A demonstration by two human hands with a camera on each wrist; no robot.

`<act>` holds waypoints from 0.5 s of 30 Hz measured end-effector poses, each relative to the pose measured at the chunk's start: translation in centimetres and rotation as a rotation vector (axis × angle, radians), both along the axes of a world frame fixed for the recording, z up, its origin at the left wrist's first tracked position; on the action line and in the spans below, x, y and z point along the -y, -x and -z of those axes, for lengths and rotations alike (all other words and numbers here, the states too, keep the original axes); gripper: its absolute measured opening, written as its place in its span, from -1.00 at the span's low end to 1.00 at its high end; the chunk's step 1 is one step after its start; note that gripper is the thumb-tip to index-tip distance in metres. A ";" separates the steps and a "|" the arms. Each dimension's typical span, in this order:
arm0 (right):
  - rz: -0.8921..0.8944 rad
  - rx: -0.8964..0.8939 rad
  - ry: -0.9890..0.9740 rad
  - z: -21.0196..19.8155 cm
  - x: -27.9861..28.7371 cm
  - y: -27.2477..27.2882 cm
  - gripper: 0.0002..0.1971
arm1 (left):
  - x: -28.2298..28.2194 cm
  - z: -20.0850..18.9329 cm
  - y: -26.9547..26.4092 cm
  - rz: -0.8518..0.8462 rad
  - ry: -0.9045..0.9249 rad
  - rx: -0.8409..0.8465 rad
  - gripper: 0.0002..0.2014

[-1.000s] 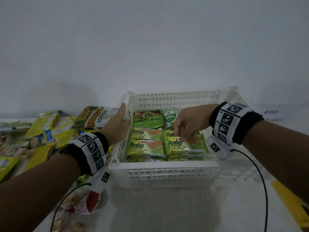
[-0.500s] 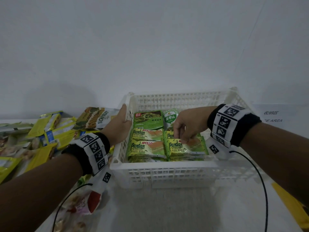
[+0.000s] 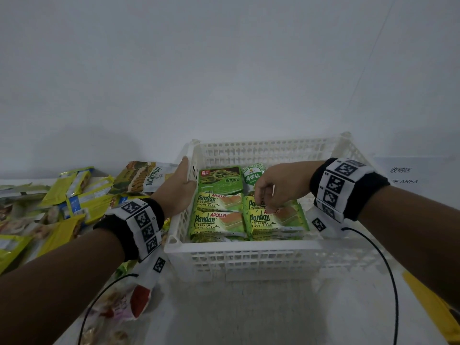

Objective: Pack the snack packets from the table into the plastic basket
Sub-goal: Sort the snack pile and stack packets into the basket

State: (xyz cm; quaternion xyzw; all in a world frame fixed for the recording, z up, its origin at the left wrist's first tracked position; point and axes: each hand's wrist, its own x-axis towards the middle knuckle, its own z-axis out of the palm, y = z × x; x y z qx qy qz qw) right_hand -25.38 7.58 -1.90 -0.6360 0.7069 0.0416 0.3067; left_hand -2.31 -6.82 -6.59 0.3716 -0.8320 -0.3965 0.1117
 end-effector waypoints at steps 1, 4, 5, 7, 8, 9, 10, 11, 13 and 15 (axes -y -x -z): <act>0.001 -0.006 0.003 0.0 0.0 0.0 -0.77 | 0.0 0.1 0.0 -0.002 -0.001 -0.001 -0.33; 0.030 -0.019 0.051 -0.2 -0.1 -0.2 -0.85 | 0.0 0.1 0.0 -0.007 0.006 0.005 -0.34; 0.038 -0.032 0.095 -0.5 -0.2 -0.4 -0.86 | 0.0 0.1 0.1 -0.007 0.010 0.008 -0.34; 0.058 -0.048 0.199 -1.0 -0.2 -0.6 -0.84 | -0.1 0.1 0.2 -0.010 0.018 0.015 -0.34; 0.071 -0.054 0.249 -1.2 -0.1 -0.7 -0.83 | -0.1 0.0 0.3 -0.011 0.027 0.018 -0.34; 0.083 -0.066 0.291 -1.4 0.1 -0.8 -0.82 | -0.2 0.0 0.3 -0.011 0.035 0.021 -0.35; 0.086 -0.090 0.330 -1.5 0.4 -0.9 -0.80 | -0.3 -0.2 0.3 -0.012 0.040 0.024 -0.35; 0.081 -0.122 0.368 -1.7 0.7 -1.0 -0.77 | -0.3 -0.3 0.3 -0.013 0.045 0.026 -0.34; 0.068 -0.180 0.442 -1.9 1.4 -1.4 -0.74 | -0.7 -0.8 0.2 -0.016 0.033 0.028 -0.32; 0.067 -0.217 0.516 -2.4 2.2 -2.2 -0.73 | -0.9 -1.3 -0.1 -0.027 0.024 0.015 -0.27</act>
